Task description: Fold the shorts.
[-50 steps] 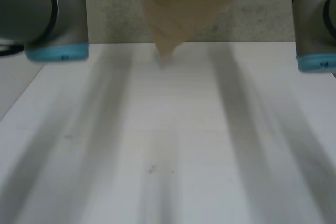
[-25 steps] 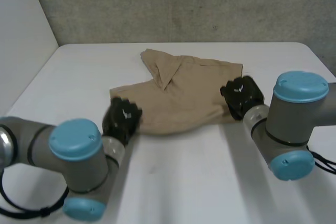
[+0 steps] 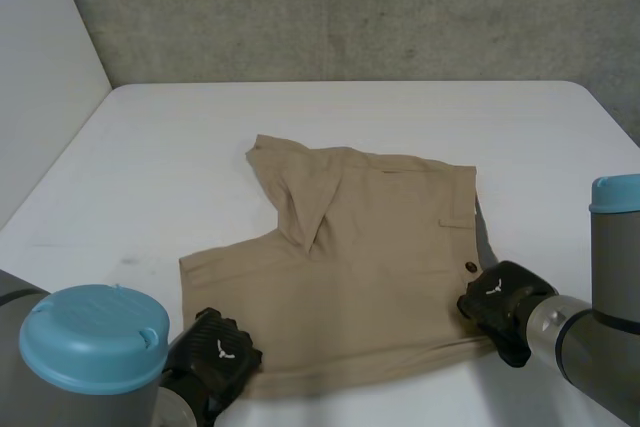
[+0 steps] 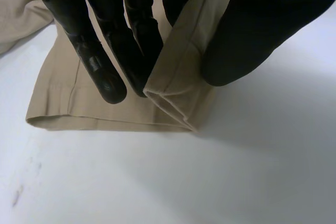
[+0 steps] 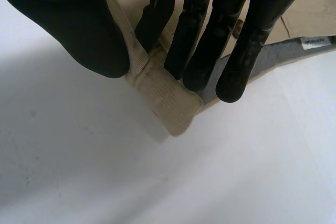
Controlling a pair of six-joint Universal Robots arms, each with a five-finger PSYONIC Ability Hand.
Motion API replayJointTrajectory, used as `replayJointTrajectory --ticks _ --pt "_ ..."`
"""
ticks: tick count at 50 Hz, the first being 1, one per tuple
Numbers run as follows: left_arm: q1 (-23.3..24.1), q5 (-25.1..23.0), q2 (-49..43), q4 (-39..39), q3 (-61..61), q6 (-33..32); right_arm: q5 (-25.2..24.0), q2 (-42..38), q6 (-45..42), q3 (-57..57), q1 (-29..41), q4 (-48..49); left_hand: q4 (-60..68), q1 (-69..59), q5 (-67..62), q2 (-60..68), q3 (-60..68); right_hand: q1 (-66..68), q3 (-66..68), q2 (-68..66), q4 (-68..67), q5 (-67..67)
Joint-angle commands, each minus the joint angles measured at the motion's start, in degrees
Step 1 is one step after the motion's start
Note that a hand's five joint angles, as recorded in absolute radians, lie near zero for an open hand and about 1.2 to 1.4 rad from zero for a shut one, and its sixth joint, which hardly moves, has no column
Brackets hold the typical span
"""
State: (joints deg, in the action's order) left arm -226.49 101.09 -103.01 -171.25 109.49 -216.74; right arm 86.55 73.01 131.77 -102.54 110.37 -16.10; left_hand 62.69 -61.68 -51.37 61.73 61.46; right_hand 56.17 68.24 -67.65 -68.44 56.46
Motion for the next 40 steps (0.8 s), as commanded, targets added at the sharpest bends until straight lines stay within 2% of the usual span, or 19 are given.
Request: replayJointTrajectory --ticks 1,4,7,9,10,11,13,15,21,23,26,29,34,38,40 --pt "0.18 -0.19 -0.09 -0.22 -6.46 -2.01 0.02 0.21 1.65 -0.82 -0.16 4.58 -51.82 50.81 50.50 -50.86 -50.59 23.83 11.76 -12.35 -11.56 13.54" --pt "-0.52 -0.45 -0.18 -1.10 -10.60 -3.68 -0.07 0.21 2.96 -1.00 -0.16 6.77 -51.79 50.78 50.48 -50.84 -50.57 23.83 11.76 -12.35 -11.56 13.54" --pt "-3.77 -1.85 -0.79 -4.26 -15.87 -5.09 0.02 0.12 3.58 -1.17 -0.16 8.00 -52.14 51.13 50.82 -51.18 -50.91 23.83 11.76 -12.35 -11.56 13.54" --pt "-6.58 -4.40 -1.58 -6.98 -19.47 -5.79 -0.07 0.12 3.67 -1.52 -0.16 8.27 -51.97 50.96 50.65 -51.01 -50.74 23.83 11.76 -12.35 -11.56 13.54" --pt "-7.38 -5.80 -2.37 -7.95 -20.71 -6.06 -0.07 0.12 3.76 -1.79 0.11 8.53 -51.97 50.96 50.65 -51.01 -50.74 23.83 11.76 -12.35 -11.56 13.54" --pt "-8.69 -10.34 -5.77 -10.57 -24.20 -6.49 -0.07 0.12 3.76 -1.96 0.20 8.62 -51.47 50.46 50.15 -50.51 -50.24 23.83 11.76 -12.35 -11.56 13.54" --pt "-9.58 -13.62 -8.69 -12.43 -26.59 -6.76 -0.07 0.03 3.76 -2.14 0.46 9.06 -51.13 50.12 49.81 -50.17 -49.90 23.83 11.76 -12.35 -11.56 13.54" --pt "-10.46 -18.97 -13.77 -14.28 -31.76 -6.94 -0.07 -0.14 3.76 -2.40 0.55 9.50 -50.63 49.61 49.31 -49.67 -49.40 23.83 11.76 -12.35 -11.56 13.54" --pt "-12.04 -26.20 -26.96 -14.47 -46.62 -7.55 0.11 -0.32 3.76 -2.84 0.55 10.38 -49.11 48.10 47.79 -48.15 -47.88 23.83 11.76 -12.35 -11.56 13.54" --pt "-13.53 -27.95 -32.40 -13.07 -52.58 -8.08 0.11 -0.41 3.76 -2.93 0.64 10.65 -49.11 48.10 47.79 -48.15 -47.88 23.83 11.76 -12.35 -11.56 13.54" --pt "-13.71 -32.25 -38.82 -9.39 -60.58 -8.61 0.11 -0.58 3.76 -3.02 0.55 11.17 -48.27 47.26 46.96 -47.32 -47.05 23.83 11.76 -12.35 -11.56 13.54" --pt "-14.06 -34.46 -43.41 -5.69 -66.23 -8.61 0.19 -0.67 3.76 -3.11 0.55 11.61 -43.91 42.90 42.60 -42.95 -42.68 23.83 11.76 -12.35 -11.56 13.54" --pt "-15.11 -35.78 -50.17 4.58 -75.80 -8.78 0.11 -0.58 3.76 -3.37 0.37 11.79 -39.69 38.68 38.38 -38.74 -38.47 23.83 11.76 -12.35 -11.56 13.54" --pt "-16.52 -36.40 -53.17 9.86 -79.86 -8.78 0.11 -0.58 3.76 -3.46 0.02 11.97 -39.19 38.18 37.87 -38.23 -37.96 23.83 11.76 -12.35 -11.56 13.54" --pt "-16.61 -36.31 -53.70 10.85 -80.83 -8.78 0.11 -0.58 3.76 -3.37 -0.07 11.97 -33.67 32.66 32.36 -32.72 -32.45 23.83 11.76 -12.35 -11.56 13.54"
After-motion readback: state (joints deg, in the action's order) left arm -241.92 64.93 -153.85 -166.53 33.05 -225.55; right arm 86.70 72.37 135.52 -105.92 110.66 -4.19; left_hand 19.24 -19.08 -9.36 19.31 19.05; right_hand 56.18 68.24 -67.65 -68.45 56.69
